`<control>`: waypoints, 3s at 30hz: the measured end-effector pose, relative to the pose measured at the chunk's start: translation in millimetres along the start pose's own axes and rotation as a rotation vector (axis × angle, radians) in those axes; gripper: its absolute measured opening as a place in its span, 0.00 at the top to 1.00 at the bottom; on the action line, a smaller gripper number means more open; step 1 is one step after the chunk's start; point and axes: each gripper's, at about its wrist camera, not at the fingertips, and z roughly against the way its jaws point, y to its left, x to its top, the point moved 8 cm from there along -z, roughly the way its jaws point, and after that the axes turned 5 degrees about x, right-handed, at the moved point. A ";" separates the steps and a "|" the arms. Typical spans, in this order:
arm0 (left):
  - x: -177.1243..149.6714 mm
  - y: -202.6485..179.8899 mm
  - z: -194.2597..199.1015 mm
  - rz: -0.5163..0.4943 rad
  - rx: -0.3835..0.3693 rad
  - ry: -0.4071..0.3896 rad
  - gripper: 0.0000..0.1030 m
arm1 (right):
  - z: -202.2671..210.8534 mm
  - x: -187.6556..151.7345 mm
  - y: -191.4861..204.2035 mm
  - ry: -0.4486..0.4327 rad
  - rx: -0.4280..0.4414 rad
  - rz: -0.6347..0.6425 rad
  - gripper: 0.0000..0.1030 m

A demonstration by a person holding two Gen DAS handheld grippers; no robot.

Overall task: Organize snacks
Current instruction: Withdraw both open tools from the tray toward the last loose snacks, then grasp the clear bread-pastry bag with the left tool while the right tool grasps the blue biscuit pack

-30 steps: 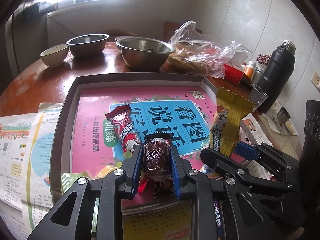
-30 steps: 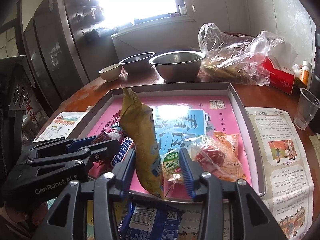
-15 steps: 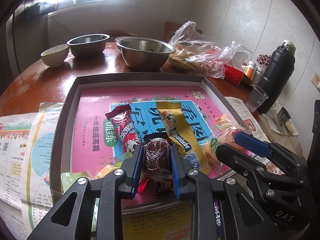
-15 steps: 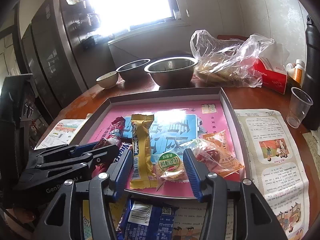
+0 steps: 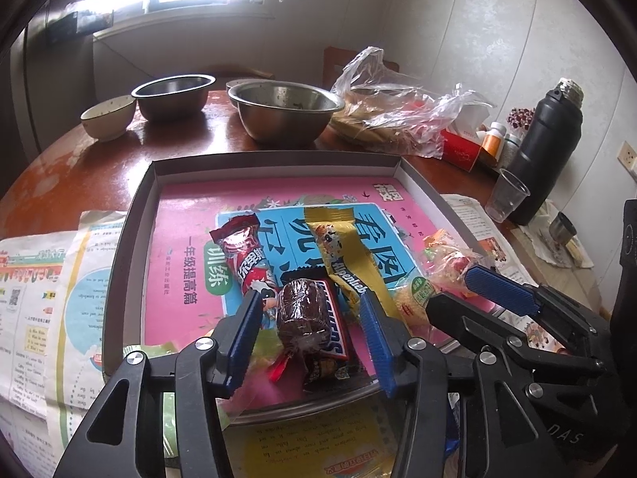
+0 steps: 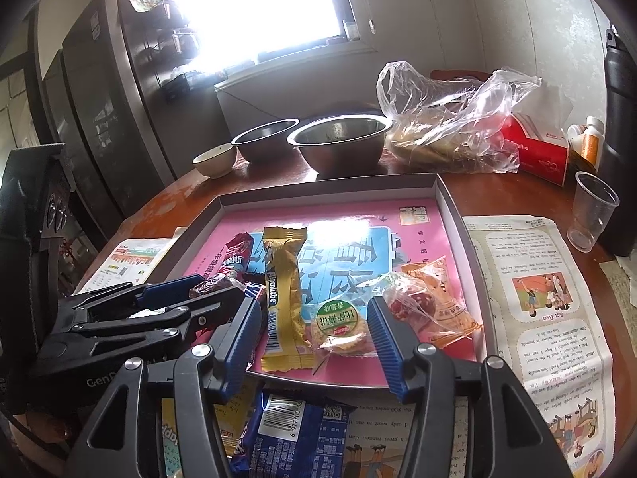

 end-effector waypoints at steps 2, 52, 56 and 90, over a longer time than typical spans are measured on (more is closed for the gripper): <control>0.3 0.3 1.7 0.005 -0.004 -0.002 0.44 | 1.4 0.3 -0.5 -0.003 -0.003 -0.001 0.46; -11.3 3.8 93.9 -0.009 0.054 -0.101 0.24 | 70.5 8.1 -2.9 -0.126 -0.019 -0.026 0.21; -15.9 2.6 98.1 -0.020 0.061 -0.096 0.24 | 78.1 6.8 -2.2 -0.135 -0.011 -0.023 0.20; -92.6 -38.8 75.1 -0.125 0.030 0.092 0.24 | 87.0 -33.0 0.2 -0.042 0.050 -0.059 0.19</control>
